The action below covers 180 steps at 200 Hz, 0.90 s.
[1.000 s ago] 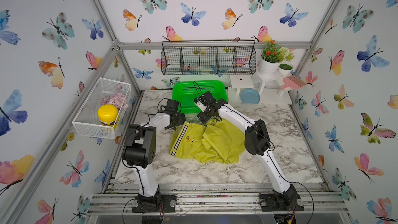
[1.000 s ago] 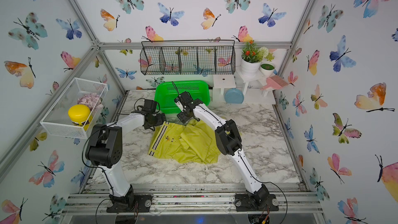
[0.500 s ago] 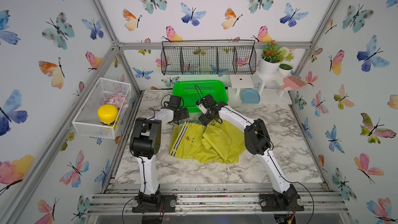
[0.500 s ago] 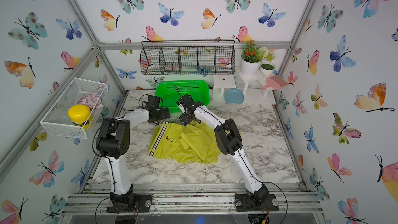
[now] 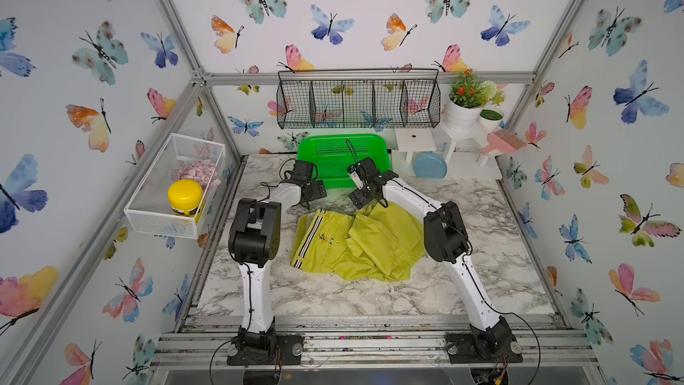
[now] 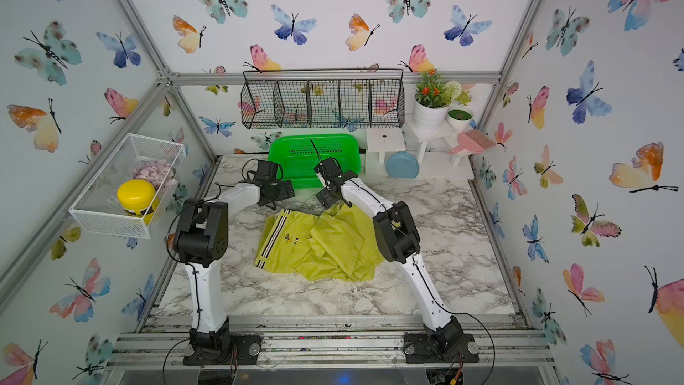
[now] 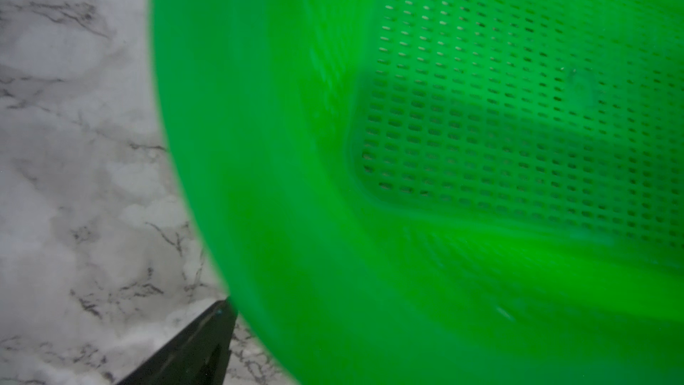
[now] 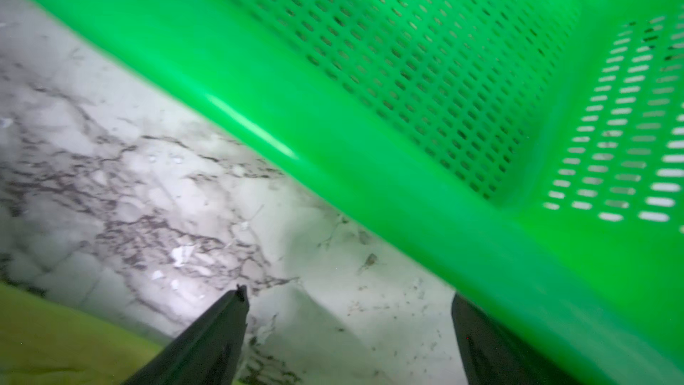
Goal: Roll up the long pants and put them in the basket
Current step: Adjust the bin at the center of the board.
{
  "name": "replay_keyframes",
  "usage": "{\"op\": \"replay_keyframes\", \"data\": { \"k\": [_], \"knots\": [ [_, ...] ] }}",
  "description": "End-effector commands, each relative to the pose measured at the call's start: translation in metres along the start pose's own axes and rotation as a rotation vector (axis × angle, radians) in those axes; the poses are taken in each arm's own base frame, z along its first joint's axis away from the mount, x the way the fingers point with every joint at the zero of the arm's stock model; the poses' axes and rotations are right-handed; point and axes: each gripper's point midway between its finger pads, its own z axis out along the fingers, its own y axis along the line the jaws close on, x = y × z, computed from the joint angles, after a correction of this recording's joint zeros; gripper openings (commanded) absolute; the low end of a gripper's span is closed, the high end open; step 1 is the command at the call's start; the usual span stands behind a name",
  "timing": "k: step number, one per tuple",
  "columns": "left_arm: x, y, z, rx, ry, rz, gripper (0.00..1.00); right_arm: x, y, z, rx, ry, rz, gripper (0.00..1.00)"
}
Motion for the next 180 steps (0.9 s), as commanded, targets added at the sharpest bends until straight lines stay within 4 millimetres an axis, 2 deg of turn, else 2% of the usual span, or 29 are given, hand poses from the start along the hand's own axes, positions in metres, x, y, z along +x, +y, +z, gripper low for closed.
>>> {"op": "replay_keyframes", "data": {
  "k": [1, 33, 54, 68, 77, 81, 101, 123, 142, 157, 180],
  "knots": [
    [-0.010, 0.002, 0.008, -0.016, -0.026, 0.008, 0.98, -0.001, -0.009, 0.010, 0.008, -0.007, 0.035, 0.93],
    [-0.016, 0.000, 0.011, -0.011, -0.029, 0.013, 0.99, 0.005, -0.005, 0.010, -0.016, 0.005, 0.032, 0.93],
    [-0.010, 0.005, 0.001, -0.021, -0.025, -0.003, 0.98, 0.003, -0.006, -0.006, -0.023, -0.008, 0.046, 0.94],
    [-0.013, 0.006, -0.020, -0.023, -0.066, -0.008, 0.98, -0.003, -0.011, -0.027, -0.014, -0.044, 0.058, 0.94],
    [-0.015, 0.008, -0.034, -0.025, -0.091, -0.006, 0.98, -0.008, -0.018, -0.047, 0.006, -0.076, 0.068, 0.95],
    [-0.024, 0.006, -0.051, -0.017, -0.126, -0.010, 0.98, -0.010, -0.021, -0.055, 0.013, -0.088, 0.070, 0.95],
    [-0.033, 0.007, -0.098, -0.015, -0.197, -0.010, 0.98, -0.012, -0.036, -0.098, 0.061, -0.131, 0.091, 0.96],
    [-0.032, 0.008, -0.143, -0.018, -0.229, -0.001, 0.98, -0.005, -0.054, -0.137, 0.137, -0.159, 0.137, 0.98],
    [-0.018, 0.006, -0.167, 0.000, -0.173, -0.005, 0.99, 0.001, -0.068, -0.157, 0.195, -0.153, 0.176, 1.00],
    [0.006, -0.002, -0.181, 0.042, -0.077, -0.006, 0.99, 0.011, -0.077, -0.165, 0.217, -0.095, 0.218, 1.00],
    [0.045, -0.017, -0.198, 0.083, 0.005, 0.036, 1.00, 0.042, -0.079, -0.168, 0.175, 0.048, 0.295, 1.00]
  ]
}}
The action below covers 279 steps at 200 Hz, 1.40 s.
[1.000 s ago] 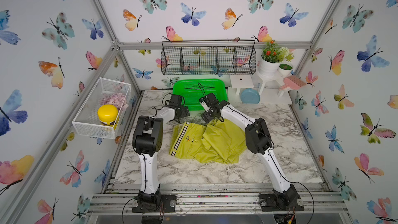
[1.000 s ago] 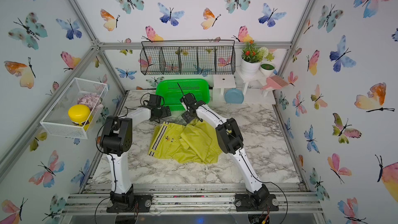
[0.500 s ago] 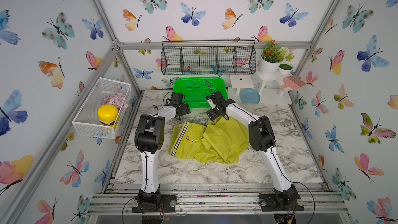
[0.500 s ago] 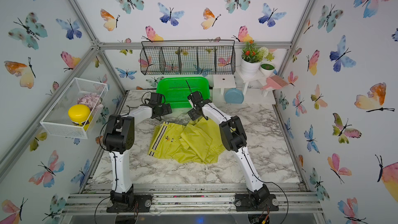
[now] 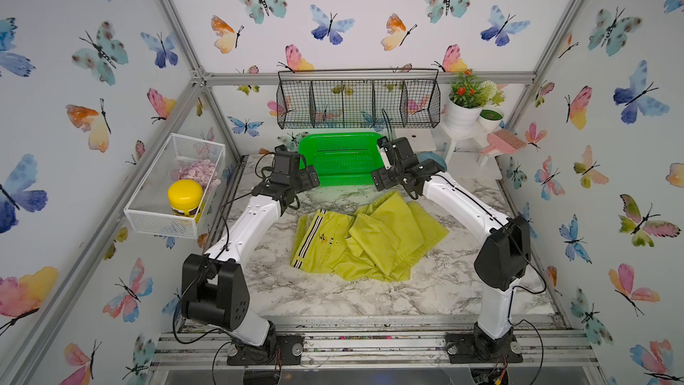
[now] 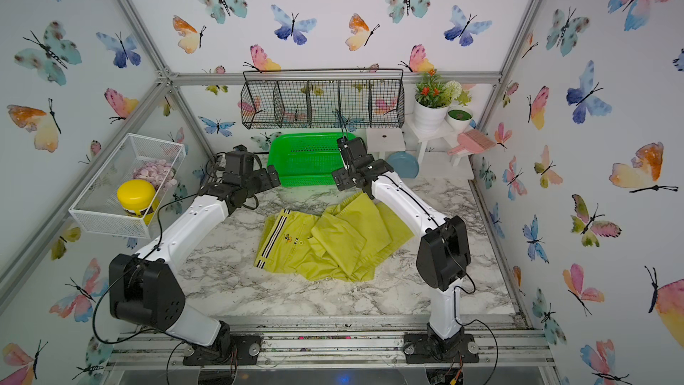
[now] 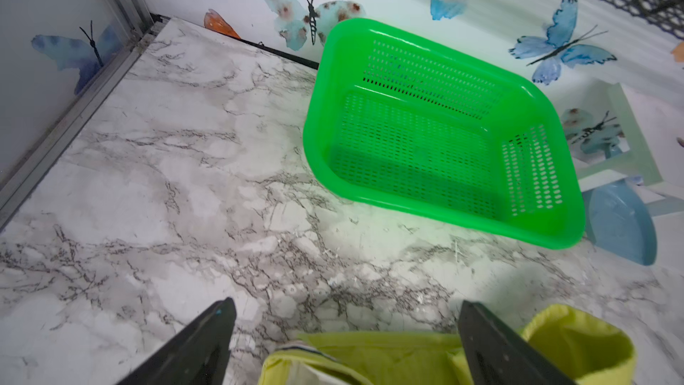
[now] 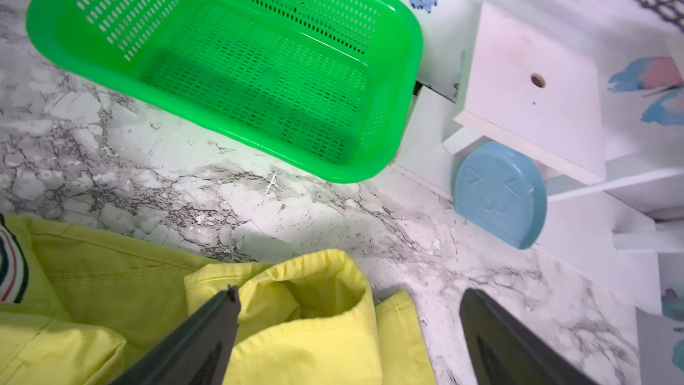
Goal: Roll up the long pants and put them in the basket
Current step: Adjust the bin at the center of the board, then fold the long pant at the center of the board.
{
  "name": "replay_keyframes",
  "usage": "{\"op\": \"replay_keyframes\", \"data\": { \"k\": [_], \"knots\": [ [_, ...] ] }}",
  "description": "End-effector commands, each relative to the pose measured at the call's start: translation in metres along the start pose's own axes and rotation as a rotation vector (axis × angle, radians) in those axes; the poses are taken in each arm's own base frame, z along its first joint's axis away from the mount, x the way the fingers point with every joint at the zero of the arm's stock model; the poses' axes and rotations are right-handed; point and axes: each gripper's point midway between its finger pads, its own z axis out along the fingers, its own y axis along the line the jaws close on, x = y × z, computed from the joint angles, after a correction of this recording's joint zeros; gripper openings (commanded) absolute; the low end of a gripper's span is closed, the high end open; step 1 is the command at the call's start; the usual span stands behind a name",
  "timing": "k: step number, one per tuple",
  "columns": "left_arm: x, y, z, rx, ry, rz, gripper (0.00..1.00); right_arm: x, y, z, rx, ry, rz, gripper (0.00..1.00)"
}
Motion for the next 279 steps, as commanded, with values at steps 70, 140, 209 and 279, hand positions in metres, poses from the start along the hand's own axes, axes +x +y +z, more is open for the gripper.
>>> {"op": "replay_keyframes", "data": {
  "k": [70, 140, 209, 279],
  "knots": [
    [0.085, -0.007, -0.064, 0.096, 0.246, 0.125, 0.92, 0.103, -0.038, -0.010, -0.036, 0.329, 0.193, 1.00],
    [0.150, -0.027, -0.033, 0.200, 0.493, 0.291, 0.97, 0.113, -0.044, -0.016, -0.022, 0.350, 0.220, 1.00],
    [0.124, -0.018, -0.020, 0.098, 0.381, 0.297, 0.00, 0.141, -0.043, -0.033, -0.057, 0.390, 0.280, 0.90],
    [0.097, 0.004, -0.048, 0.018, 0.208, 0.241, 0.00, 0.150, 0.029, -0.035, -0.470, 0.456, 0.319, 0.89]
  ]
}}
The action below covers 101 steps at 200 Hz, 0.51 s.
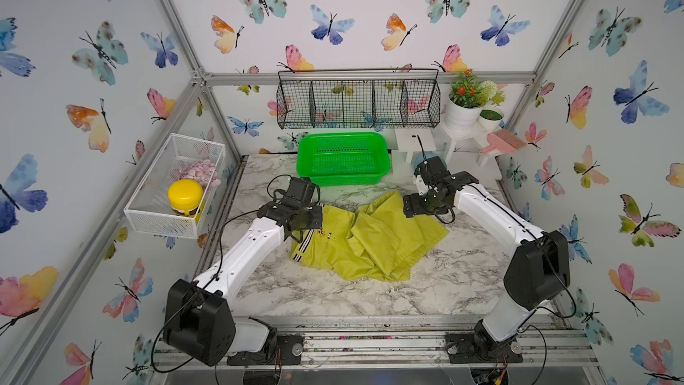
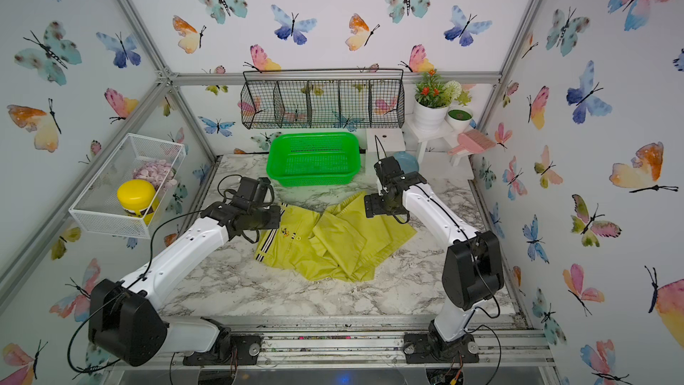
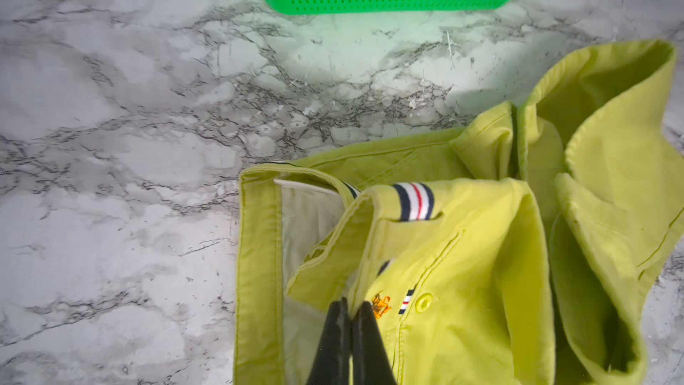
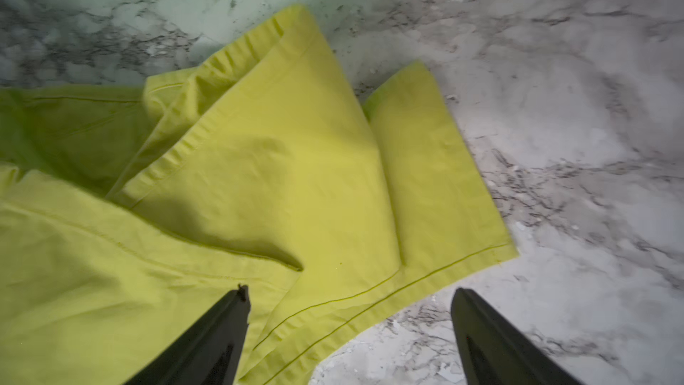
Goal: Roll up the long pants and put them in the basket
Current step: Fold the long pant at the center of the board.
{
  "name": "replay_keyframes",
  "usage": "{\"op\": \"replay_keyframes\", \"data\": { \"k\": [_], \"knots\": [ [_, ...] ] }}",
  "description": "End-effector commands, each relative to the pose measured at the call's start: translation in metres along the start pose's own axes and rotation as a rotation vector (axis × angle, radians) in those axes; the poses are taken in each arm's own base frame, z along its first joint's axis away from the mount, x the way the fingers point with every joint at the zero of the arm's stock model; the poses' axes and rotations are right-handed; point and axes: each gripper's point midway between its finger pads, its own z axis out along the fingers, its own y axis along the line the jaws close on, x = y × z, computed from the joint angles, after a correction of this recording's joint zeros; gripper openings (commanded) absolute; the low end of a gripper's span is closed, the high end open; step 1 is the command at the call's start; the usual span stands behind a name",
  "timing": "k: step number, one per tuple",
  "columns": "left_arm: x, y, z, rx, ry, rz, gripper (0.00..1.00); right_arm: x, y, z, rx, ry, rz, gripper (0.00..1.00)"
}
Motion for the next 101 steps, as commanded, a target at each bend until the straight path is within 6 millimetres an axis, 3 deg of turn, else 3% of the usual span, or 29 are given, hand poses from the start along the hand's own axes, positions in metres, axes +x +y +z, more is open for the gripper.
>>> {"op": "replay_keyframes", "data": {
  "k": [1, 35, 66, 101],
  "knots": [
    [-0.010, 0.008, -0.005, -0.034, -0.063, -0.030, 0.00, 0.014, 0.040, 0.010, -0.227, 0.082, -0.027, 0.89],
    [-0.005, 0.005, 0.000, -0.012, -0.047, -0.045, 0.00, 0.024, 0.073, 0.026, -0.455, 0.108, -0.083, 0.90],
    [-0.005, 0.001, 0.004, 0.004, -0.034, -0.040, 0.00, 0.035, 0.083, 0.055, -0.537, 0.156, -0.096, 0.88],
    [-0.003, 0.002, 0.005, 0.000, -0.028, -0.042, 0.00, 0.051, 0.102, 0.052, -0.649, 0.209, -0.154, 0.78]
  ]
}}
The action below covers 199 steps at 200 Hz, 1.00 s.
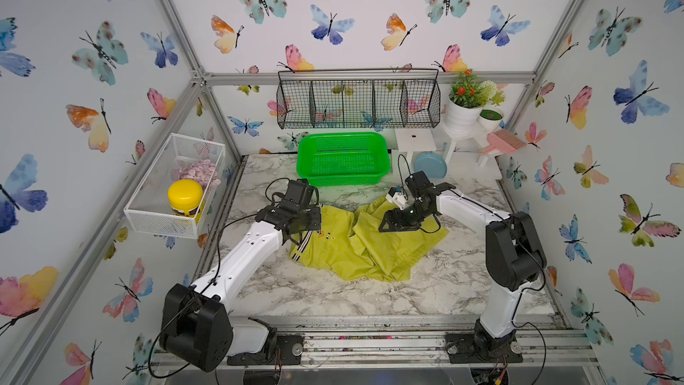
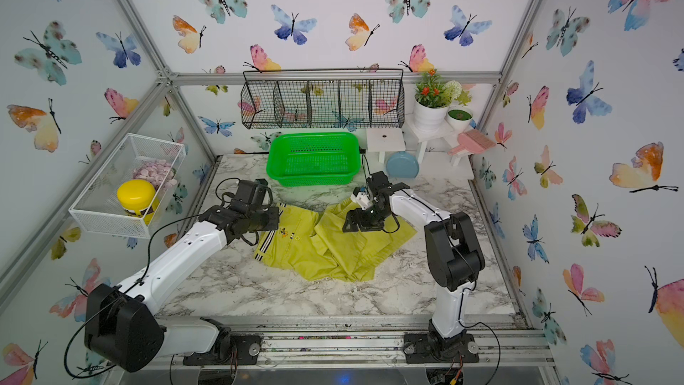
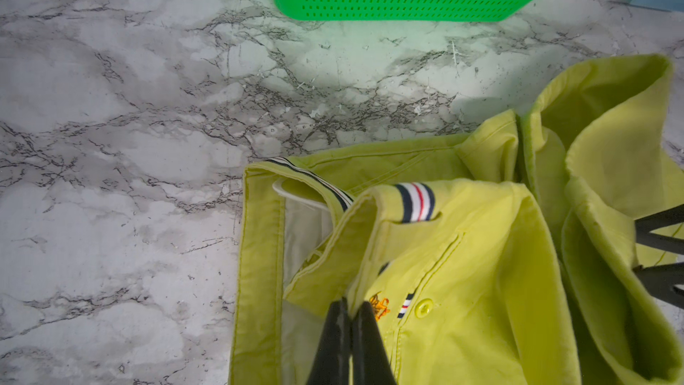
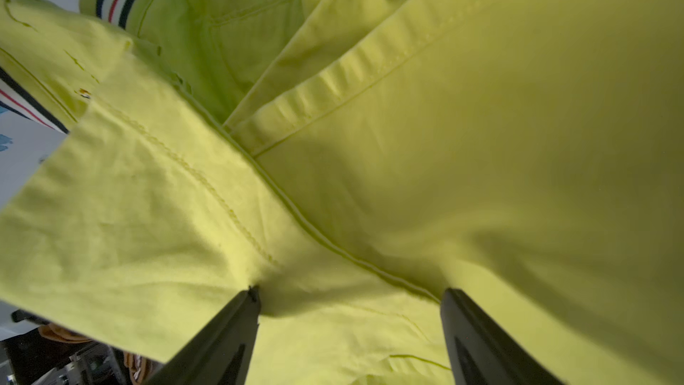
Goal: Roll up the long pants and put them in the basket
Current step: Fold the long pant at the center of the board.
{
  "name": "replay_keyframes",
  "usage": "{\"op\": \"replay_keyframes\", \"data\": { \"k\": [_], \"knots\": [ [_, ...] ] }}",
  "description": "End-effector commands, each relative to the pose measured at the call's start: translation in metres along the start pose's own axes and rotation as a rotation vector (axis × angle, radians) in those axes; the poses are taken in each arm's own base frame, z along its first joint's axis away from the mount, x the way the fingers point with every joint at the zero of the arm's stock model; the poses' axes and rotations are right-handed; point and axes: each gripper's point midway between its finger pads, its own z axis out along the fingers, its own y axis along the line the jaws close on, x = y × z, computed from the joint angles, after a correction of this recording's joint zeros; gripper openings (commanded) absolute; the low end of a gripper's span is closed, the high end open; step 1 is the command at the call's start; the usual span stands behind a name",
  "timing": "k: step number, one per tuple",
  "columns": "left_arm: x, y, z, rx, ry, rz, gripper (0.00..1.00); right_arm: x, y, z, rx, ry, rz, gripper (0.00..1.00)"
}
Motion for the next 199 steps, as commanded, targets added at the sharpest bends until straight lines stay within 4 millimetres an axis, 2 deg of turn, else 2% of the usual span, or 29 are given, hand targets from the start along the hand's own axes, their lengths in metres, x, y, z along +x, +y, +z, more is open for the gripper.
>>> {"op": "replay_keyframes", "data": {
  "k": [1, 6, 11, 30, 33, 55, 65, 76, 90, 97, 98, 103, 107, 124, 129, 139, 155, 170, 199],
  "knots": [
    [-0.008, -0.001, -0.001, 0.005, -0.025, -0.017, 0.00, 0.006, 0.029, 0.001, -0.135, 0.013, -0.093, 0.77],
    [-0.007, -0.001, -0.001, 0.007, -0.023, -0.017, 0.00, 0.008, 0.029, 0.001, -0.135, 0.020, -0.097, 0.73],
    [-0.007, -0.001, 0.000, 0.007, -0.023, -0.017, 0.00, 0.011, 0.028, 0.001, -0.135, 0.026, -0.099, 0.64],
    [-0.007, -0.001, 0.002, 0.002, -0.019, -0.021, 0.00, 0.022, 0.027, 0.001, -0.138, 0.048, -0.104, 0.07],
    [-0.007, -0.001, 0.002, 0.001, -0.019, -0.021, 0.00, 0.024, 0.027, 0.001, -0.135, 0.052, -0.103, 0.03],
    [-0.009, -0.001, 0.002, -0.002, -0.020, -0.032, 0.00, 0.027, 0.021, -0.007, -0.075, 0.033, -0.106, 0.03],
    [-0.011, 0.002, 0.001, -0.015, -0.030, -0.038, 0.00, 0.023, 0.016, -0.017, -0.034, -0.006, -0.103, 0.03],
    [-0.013, 0.007, -0.002, -0.042, -0.043, -0.049, 0.00, 0.014, 0.001, -0.034, 0.044, -0.062, -0.075, 0.03],
    [-0.018, 0.015, -0.008, -0.088, -0.064, -0.063, 0.00, -0.002, -0.034, -0.075, 0.167, -0.163, 0.024, 0.03],
    [-0.021, 0.021, -0.013, -0.115, -0.080, -0.073, 0.00, -0.010, -0.059, -0.105, 0.224, -0.236, 0.104, 0.03],
    [-0.021, 0.023, -0.013, -0.119, -0.082, -0.075, 0.00, -0.012, -0.067, -0.114, 0.241, -0.259, 0.128, 0.02],
    [-0.023, 0.028, -0.017, -0.141, -0.096, -0.084, 0.00, -0.016, -0.085, -0.138, 0.282, -0.317, 0.188, 0.03],
    [-0.026, 0.032, -0.020, -0.156, -0.110, -0.094, 0.00, -0.018, -0.096, -0.151, 0.309, -0.351, 0.220, 0.03],
    [-0.036, 0.057, -0.037, -0.235, -0.170, -0.172, 0.00, -0.019, -0.156, -0.235, 0.512, -0.552, 0.376, 0.03],
    [-0.039, 0.065, -0.043, -0.257, -0.192, -0.195, 0.00, -0.017, -0.169, -0.253, 0.556, -0.587, 0.415, 0.02],
    [-0.046, 0.080, -0.055, -0.297, -0.235, -0.232, 0.00, -0.012, -0.185, -0.275, 0.604, -0.597, 0.482, 0.03],
    [-0.058, 0.099, -0.075, -0.360, -0.312, -0.273, 0.00, -0.009, -0.201, -0.286, 0.655, -0.590, 0.536, 0.03],
    [-0.067, 0.110, -0.087, -0.378, -0.356, -0.294, 0.00, -0.009, -0.204, -0.288, 0.665, -0.597, 0.554, 0.03],
    [-0.075, 0.127, -0.099, -0.408, -0.378, -0.332, 0.00, 0.002, -0.211, -0.307, 0.743, -0.636, 0.606, 0.03]
  ]
}}
